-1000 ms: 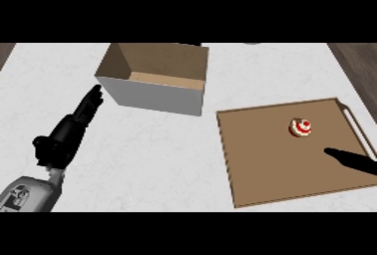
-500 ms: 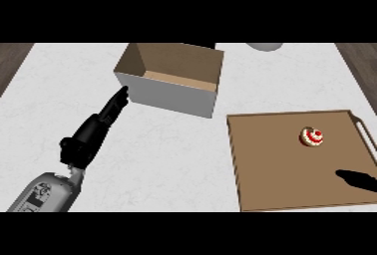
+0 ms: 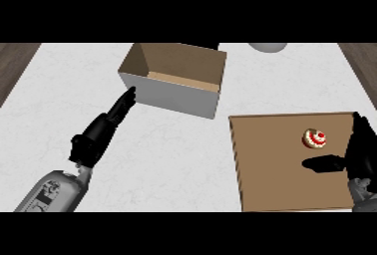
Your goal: Pick the cupcake from the tray and place it in the cardboard box
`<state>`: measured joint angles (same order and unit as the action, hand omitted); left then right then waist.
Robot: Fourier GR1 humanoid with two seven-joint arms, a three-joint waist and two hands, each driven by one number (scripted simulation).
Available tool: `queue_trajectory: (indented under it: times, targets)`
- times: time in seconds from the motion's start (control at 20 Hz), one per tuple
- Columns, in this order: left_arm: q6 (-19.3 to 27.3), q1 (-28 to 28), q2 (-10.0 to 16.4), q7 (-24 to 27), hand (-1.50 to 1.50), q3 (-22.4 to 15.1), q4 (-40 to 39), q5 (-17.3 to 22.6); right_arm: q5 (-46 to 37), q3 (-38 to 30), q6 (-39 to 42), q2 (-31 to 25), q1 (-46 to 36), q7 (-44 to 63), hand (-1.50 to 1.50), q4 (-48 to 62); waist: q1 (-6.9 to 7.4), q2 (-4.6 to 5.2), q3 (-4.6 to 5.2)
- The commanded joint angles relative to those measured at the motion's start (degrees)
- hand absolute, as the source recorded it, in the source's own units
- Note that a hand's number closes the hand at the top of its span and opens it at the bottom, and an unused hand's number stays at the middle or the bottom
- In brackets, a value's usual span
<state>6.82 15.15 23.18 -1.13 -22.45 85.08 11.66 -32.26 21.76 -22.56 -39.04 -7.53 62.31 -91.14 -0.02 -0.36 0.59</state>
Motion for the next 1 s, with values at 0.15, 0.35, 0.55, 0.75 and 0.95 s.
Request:
queue_trajectory:
  times: [0.15, 0.35, 0.55, 0.75, 0.95]
  targets:
    - [-0.9, 1.4, -0.3, -1.7, 0.00, 1.0, 0.8, -0.2, -4.1, -0.6, 11.2, 5.0, -10.0, 22.6, -1.50, -6.4, 0.43, 0.18, -0.44]
    - [-1.3, -0.5, -0.9, 0.8, 0.00, 0.9, 0.0, -1.2, -6.6, -1.9, 12.8, 8.7, -10.9, 22.0, -1.50, -3.9, 0.27, 0.28, -0.50]
    - [-0.1, 1.8, -2.7, -1.0, 0.00, 1.4, -1.0, -2.0, -10.3, -0.8, 10.1, 14.4, -8.1, 20.0, -1.50, 1.4, 0.02, 0.42, -0.54]
    - [-1.6, -0.8, -0.6, -3.8, 0.00, 1.9, 3.8, -1.2, -9.2, -4.6, 13.4, 14.8, -8.1, 18.7, -1.50, 3.1, 0.42, 0.19, -0.57]
    - [-0.3, -1.2, -2.7, -4.2, 0.00, 0.8, 5.2, -3.7, -9.0, -10.1, 12.3, 14.9, -10.9, 11.3, -1.50, 10.3, 0.71, 0.33, -0.62]
